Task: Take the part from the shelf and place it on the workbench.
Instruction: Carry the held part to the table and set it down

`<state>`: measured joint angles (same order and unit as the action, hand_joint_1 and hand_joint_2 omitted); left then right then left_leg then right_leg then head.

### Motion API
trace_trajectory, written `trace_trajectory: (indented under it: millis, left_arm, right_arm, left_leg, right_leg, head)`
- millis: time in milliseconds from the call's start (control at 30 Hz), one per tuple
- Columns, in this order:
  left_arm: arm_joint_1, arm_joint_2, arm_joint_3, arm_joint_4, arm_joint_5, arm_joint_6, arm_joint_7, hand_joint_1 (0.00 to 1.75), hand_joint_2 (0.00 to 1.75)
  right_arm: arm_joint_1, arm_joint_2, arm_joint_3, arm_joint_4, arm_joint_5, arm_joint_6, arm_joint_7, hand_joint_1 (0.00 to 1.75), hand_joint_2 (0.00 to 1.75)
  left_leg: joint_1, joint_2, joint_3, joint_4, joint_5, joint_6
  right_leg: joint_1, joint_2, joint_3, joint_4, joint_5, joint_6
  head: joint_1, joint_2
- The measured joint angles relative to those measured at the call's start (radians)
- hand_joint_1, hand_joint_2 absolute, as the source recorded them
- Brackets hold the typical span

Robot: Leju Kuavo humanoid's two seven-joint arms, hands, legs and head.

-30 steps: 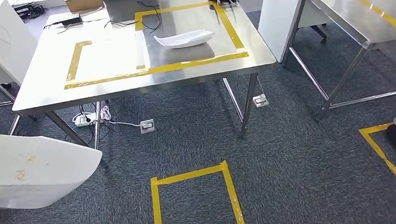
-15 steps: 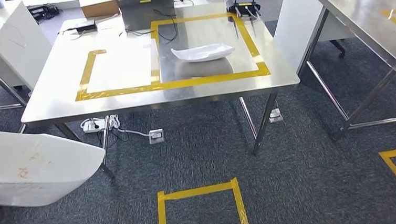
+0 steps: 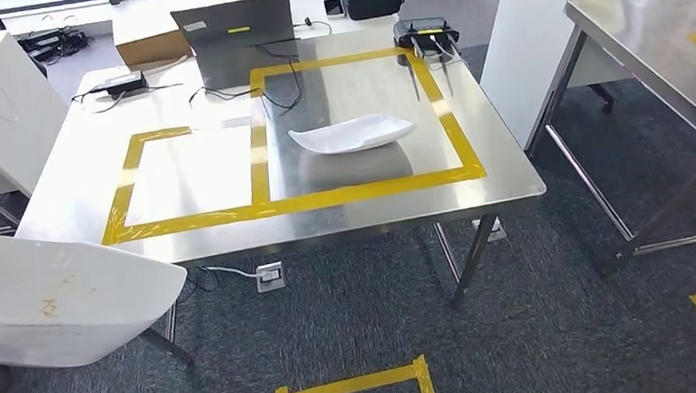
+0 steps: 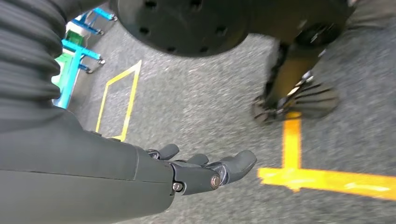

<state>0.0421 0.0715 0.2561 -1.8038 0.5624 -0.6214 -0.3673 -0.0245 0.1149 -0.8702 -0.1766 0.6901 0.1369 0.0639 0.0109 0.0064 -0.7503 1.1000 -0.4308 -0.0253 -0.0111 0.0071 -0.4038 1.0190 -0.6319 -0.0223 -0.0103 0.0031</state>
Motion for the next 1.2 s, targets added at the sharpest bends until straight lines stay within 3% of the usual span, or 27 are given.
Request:
trace_trajectory:
  millis: [33,67,133,167,200,233,267,333,367,400,433,500,533,567,667,700,767,833,867,900,967,1000,1100,1200]
  left_arm:
    - [0.002,0.001,0.0,0.003,-0.005,0.004,0.001,1.75,1.75]
    - [0.002,0.002,-0.001,0.005,-0.007,0.006,0.002,1.75,1.75]
    - [-0.004,0.004,-0.001,0.004,-0.009,0.009,0.002,1.75,1.75]
    - [-0.007,0.005,-0.001,0.004,-0.01,0.01,0.002,1.75,1.75]
    - [-0.009,0.005,-0.001,0.004,-0.011,0.013,0.004,1.75,1.75]
    - [-0.01,0.006,-0.001,0.006,-0.014,0.019,0.007,1.75,1.75]
    - [-0.012,0.009,-0.001,0.01,-0.021,0.028,0.011,1.75,1.75]
    - [-0.024,0.02,-0.001,0.029,-0.054,0.06,0.016,1.75,1.75]
    - [-0.035,0.03,-0.001,0.045,-0.087,0.084,0.013,1.75,1.75]
    - [-0.05,0.043,-0.001,0.07,-0.142,0.121,0.003,1.75,1.75]
    - [-0.071,0.059,-0.001,0.102,-0.213,0.166,-0.012,1.75,1.75]
    - [-0.142,0.095,-0.004,0.205,-0.393,0.279,-0.052,1.75,1.75]
    - [-0.185,0.115,-0.006,0.264,-0.473,0.33,-0.069,1.75,1.75]
    - [-0.227,0.134,-0.009,0.322,-0.536,0.37,-0.083,1.75,1.75]
    - [-0.316,0.182,-0.012,0.437,-0.607,0.415,-0.103,1.75,1.75]
    - [-0.338,0.191,-0.014,0.463,-0.624,0.426,-0.104,1.75,1.75]
    - [-0.388,0.205,-0.023,0.524,-0.69,0.473,-0.095,1.75,1.75]
    - [-0.455,0.221,-0.036,0.609,-0.773,0.537,-0.088,1.75,1.75]
    - [-0.498,0.23,-0.046,0.662,-0.822,0.578,-0.091,1.75,1.75]
    - [-0.552,0.24,-0.06,0.725,-0.884,0.64,-0.098,1.75,1.75]
    - [-0.678,0.253,-0.107,0.867,-1.054,0.817,-0.109,1.75,1.75]
    - [-0.739,0.253,-0.139,0.941,-1.152,0.92,-0.108,1.75,1.75]
    - [-0.853,0.224,-0.25,1.103,-1.383,1.137,-0.083,1.75,1.75]
    - [-0.903,0.161,-0.364,1.214,-1.537,1.253,-0.03,1.75,1.75]
  right_arm:
    - [-0.001,0.001,-0.001,0.0,0.0,-0.001,-0.001,0.0,1.75]
    - [-0.003,0.001,-0.002,0.0,-0.001,-0.002,-0.001,0.0,1.75]
    - [-0.008,0.0,-0.004,0.0,-0.001,-0.002,-0.001,0.0,1.75]
    - [-0.011,0.0,-0.005,0.0,-0.001,-0.002,-0.002,0.0,1.75]
    - [-0.014,0.0,-0.006,0.0,-0.001,-0.002,-0.002,0.0,1.75]
    - [-0.015,0.0,-0.006,0.0,-0.001,-0.002,-0.003,0.0,1.75]
    - [-0.016,0.0,-0.007,0.0,-0.001,-0.002,-0.004,0.0,1.75]
    - [-0.014,0.001,-0.008,0.0,0.0,-0.001,-0.008,0.0,1.75]
    - [-0.013,0.001,-0.008,0.0,0.002,-0.001,-0.009,0.0,1.75]
    - [-0.011,0.001,-0.009,0.0,0.005,-0.001,-0.01,0.0,1.75]
    - [-0.008,0.001,-0.01,0.0,0.008,0.0,-0.011,0.0,1.75]
    - [-0.005,0.001,-0.013,0.0,0.017,0.0,-0.011,0.0,1.75]
    - [-0.006,0.001,-0.015,0.0,0.021,0.0,-0.01,0.0,1.75]
    - [-0.008,0.001,-0.015,0.0,0.025,0.0,-0.01,0.0,1.75]
    - [-0.015,0.002,-0.015,0.0,0.03,0.0,-0.011,0.0,1.75]
    - [-0.016,0.003,-0.015,0.0,0.032,0.002,-0.012,0.0,1.75]
    - [-0.018,0.003,-0.016,0.0,0.041,0.007,-0.014,0.0,1.75]
    - [-0.02,0.003,-0.016,0.0,0.054,0.016,-0.016,0.0,1.75]
    - [-0.021,0.003,-0.016,0.0,0.059,0.019,-0.017,0.0,1.75]
    - [-0.021,0.003,-0.016,0.0,0.063,0.021,-0.018,0.0,1.75]
    - [-0.022,0.003,-0.016,0.0,0.069,0.02,-0.016,0.0,1.75]
    - [-0.024,0.002,-0.016,0.0,0.071,0.018,-0.012,0.0,1.75]
    - [-0.027,0.001,-0.016,0.0,0.078,0.014,0.004,0.0,1.75]
    - [-0.027,-0.001,-0.015,0.0,0.096,0.016,0.008,0.0,1.75]
  left_leg:
    - [-0.002,0.002,0.0,-0.025,0.06,0.004]
    - [-0.002,0.001,0.006,-0.033,0.072,0.008]
    - [0.001,-0.005,0.039,-0.035,0.046,0.021]
    - [0.003,-0.006,0.06,-0.041,0.035,0.027]
    - [0.003,-0.008,0.083,-0.048,0.024,0.033]
    - [0.003,-0.008,0.105,-0.056,0.012,0.037]
    - [0.003,-0.011,0.127,-0.063,-0.002,0.04]
    - [0.002,-0.019,0.17,-0.074,-0.032,0.042]
    - [0.001,-0.024,0.191,-0.077,-0.047,0.04]
    - [-0.001,-0.027,0.213,-0.079,-0.063,0.039]
    - [-0.002,-0.029,0.229,-0.08,-0.079,0.037]
    - [-0.006,-0.035,0.252,-0.072,-0.11,0.031]
    - [-0.007,-0.039,0.255,-0.069,-0.122,0.026]
    - [-0.008,-0.044,0.263,-0.064,-0.13,0.019]
    - [-0.007,-0.037,0.266,-0.038,-0.138,0.004]
    - [-0.007,-0.031,0.249,-0.004,-0.148,-0.001]
    - [-0.003,-0.02,0.182,0.104,-0.189,-0.01]
    - [0.002,-0.017,0.113,0.187,-0.225,-0.018]
    - [0.003,-0.015,0.096,0.188,-0.214,-0.021]
    - [0.005,-0.014,0.095,0.155,-0.176,-0.023]
    - [0.008,-0.015,0.118,0.039,-0.075,-0.027]
    - [0.007,-0.015,0.126,-0.013,-0.05,-0.026]
    - [0.002,-0.018,0.135,-0.056,-0.036,-0.01]
    - [0.004,-0.023,0.136,-0.058,-0.024,-0.007]
  right_leg:
    - [0.003,0.001,0.021,-0.005,-0.015,0.006]
    - [0.005,0.002,0.037,-0.001,-0.015,0.012]
    - [0.006,-0.001,0.024,0.059,0.027,0.023]
    - [0.004,-0.001,-0.013,0.121,0.056,0.027]
    - [0.003,-0.001,-0.058,0.187,0.066,0.03]
    - [0.003,-0.002,-0.105,0.239,0.052,0.034]
    - [0.003,-0.002,-0.149,0.271,0.014,0.037]
    - [0.003,-0.002,-0.215,0.275,-0.091,0.038]
    - [0.004,-0.002,-0.237,0.254,-0.121,0.036]
    - [0.005,-0.002,-0.253,0.217,-0.112,0.03]
    - [0.008,-0.003,-0.263,0.166,-0.054,0.021]
    - [0.019,0.0,-0.285,0.067,0.124,0.002]
    - [0.024,0.003,-0.289,0.039,0.192,-0.004]
    - [0.027,0.006,-0.292,0.027,0.223,-0.008]
    - [0.022,0.009,-0.266,0.016,0.225,-0.024]
    - [0.019,0.01,-0.256,0.012,0.222,-0.031]
    - [0.016,0.011,-0.24,0.008,0.211,-0.038]
    - [0.015,0.012,-0.228,0.01,0.198,-0.039]
    - [0.014,0.012,-0.221,0.012,0.19,-0.037]
    - [0.013,0.012,-0.214,0.015,0.182,-0.034]
    - [0.011,0.012,-0.202,0.022,0.168,-0.025]
    - [0.011,0.012,-0.201,0.026,0.164,-0.02]
    - [0.012,0.011,-0.206,0.027,0.16,-0.008]
    - [0.015,0.008,-0.202,0.02,0.163,-0.029]
  head:
    - [-0.002,0.0]
    - [-0.002,0.0]
    - [0.002,0.0]
    - [0.006,0.0]
    - [0.008,0.0]
    - [0.011,0.0]
    - [0.011,0.0]
    - [0.012,0.0]
    - [0.012,0.0]
    - [0.013,0.0]
    - [0.013,0.0]
    - [0.011,0.0]
    - [0.008,0.0]
    - [0.007,0.0]
    - [0.006,0.0]
    - [0.006,0.0]
    - [0.005,0.0]
    - [0.005,0.0]
    - [0.005,0.0]
    - [0.005,0.0]
    - [0.005,0.0]
    - [0.003,0.0]
    - [0.001,0.0]
    - [0.003,0.0]
